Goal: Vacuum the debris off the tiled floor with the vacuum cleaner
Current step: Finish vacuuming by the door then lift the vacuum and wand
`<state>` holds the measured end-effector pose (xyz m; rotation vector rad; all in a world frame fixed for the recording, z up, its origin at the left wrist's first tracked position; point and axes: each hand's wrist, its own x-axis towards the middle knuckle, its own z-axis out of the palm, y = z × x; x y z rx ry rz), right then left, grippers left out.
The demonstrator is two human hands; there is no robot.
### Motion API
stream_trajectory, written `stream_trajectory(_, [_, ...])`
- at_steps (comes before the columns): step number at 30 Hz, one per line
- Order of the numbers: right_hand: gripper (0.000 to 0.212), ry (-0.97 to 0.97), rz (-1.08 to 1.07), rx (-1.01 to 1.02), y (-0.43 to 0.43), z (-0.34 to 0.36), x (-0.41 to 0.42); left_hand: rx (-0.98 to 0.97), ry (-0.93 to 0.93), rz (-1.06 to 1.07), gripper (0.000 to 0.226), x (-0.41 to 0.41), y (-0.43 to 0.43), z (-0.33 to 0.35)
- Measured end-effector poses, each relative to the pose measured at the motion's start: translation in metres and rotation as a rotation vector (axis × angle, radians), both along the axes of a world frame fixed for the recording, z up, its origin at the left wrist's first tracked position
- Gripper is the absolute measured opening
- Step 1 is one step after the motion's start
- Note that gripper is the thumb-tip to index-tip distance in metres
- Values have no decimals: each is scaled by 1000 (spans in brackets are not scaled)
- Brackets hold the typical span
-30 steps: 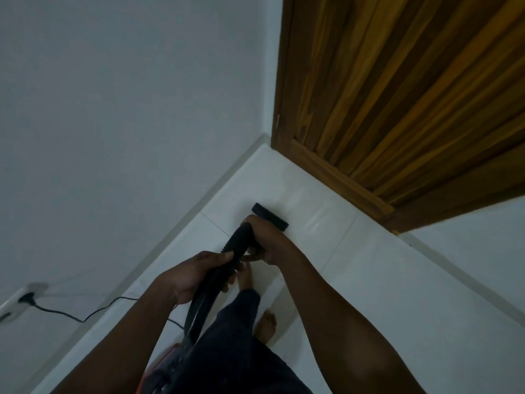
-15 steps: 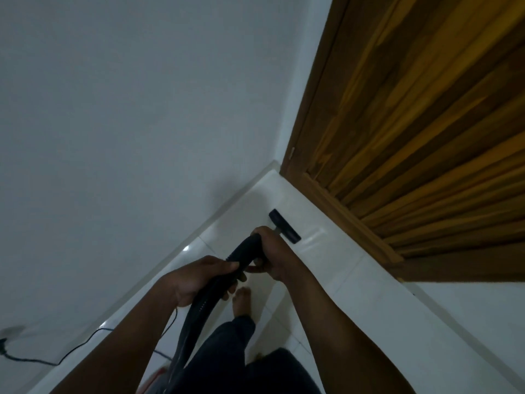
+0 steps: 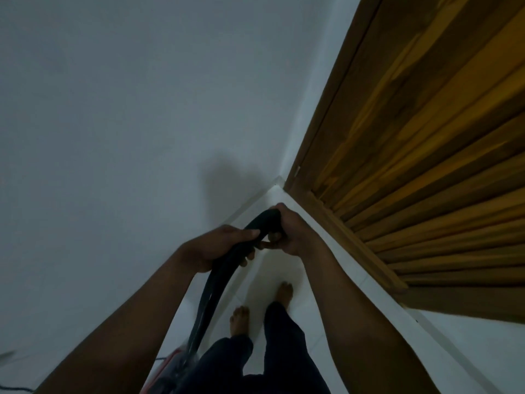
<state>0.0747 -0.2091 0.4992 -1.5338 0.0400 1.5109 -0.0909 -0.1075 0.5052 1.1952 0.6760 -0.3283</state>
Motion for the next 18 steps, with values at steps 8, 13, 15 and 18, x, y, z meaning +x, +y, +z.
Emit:
stream_trajectory(8, [24, 101, -11, 70, 19, 3, 60, 22, -29, -4, 80, 62, 19, 10])
stream_trajectory(13, [30, 123, -59, 116, 25, 3, 106, 108, 6, 4, 70, 115, 30, 24])
stream_trajectory(15, [30, 108, -71, 111, 33, 1, 129, 148, 11, 21, 67, 139, 33, 32])
stream_trajectory(18, [33, 103, -69, 92, 42, 1, 156, 182, 23, 48, 50, 171, 38, 44])
